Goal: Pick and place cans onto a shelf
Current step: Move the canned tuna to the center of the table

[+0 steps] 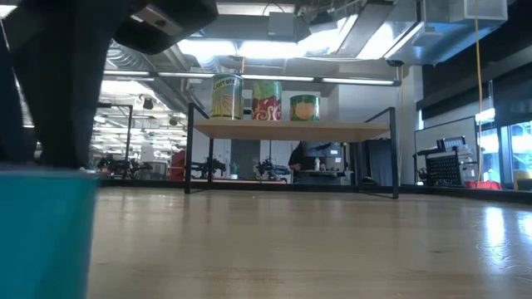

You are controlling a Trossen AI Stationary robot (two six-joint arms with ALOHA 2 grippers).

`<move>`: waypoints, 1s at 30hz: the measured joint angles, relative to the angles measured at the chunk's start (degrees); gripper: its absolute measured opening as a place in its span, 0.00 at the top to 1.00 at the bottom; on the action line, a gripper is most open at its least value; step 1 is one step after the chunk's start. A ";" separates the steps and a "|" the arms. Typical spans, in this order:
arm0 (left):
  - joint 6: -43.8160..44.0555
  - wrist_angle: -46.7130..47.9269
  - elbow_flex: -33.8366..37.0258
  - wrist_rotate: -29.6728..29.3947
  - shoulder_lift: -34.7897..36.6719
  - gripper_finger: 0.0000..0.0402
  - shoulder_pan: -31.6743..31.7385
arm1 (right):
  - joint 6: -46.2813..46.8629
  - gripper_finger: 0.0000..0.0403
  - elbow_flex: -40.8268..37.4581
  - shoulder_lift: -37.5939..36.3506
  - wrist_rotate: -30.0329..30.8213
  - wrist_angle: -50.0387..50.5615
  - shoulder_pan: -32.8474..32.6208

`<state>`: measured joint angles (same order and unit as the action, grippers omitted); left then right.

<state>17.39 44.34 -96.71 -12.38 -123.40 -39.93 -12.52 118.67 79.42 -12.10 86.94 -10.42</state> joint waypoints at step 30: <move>-0.01 0.20 0.00 -0.64 -0.10 0.85 0.67 | 0.01 0.99 0.00 0.00 -0.15 0.38 0.00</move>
<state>17.37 44.53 -96.71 -13.01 -123.50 -39.27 -12.51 118.67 79.42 -12.25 87.33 -10.42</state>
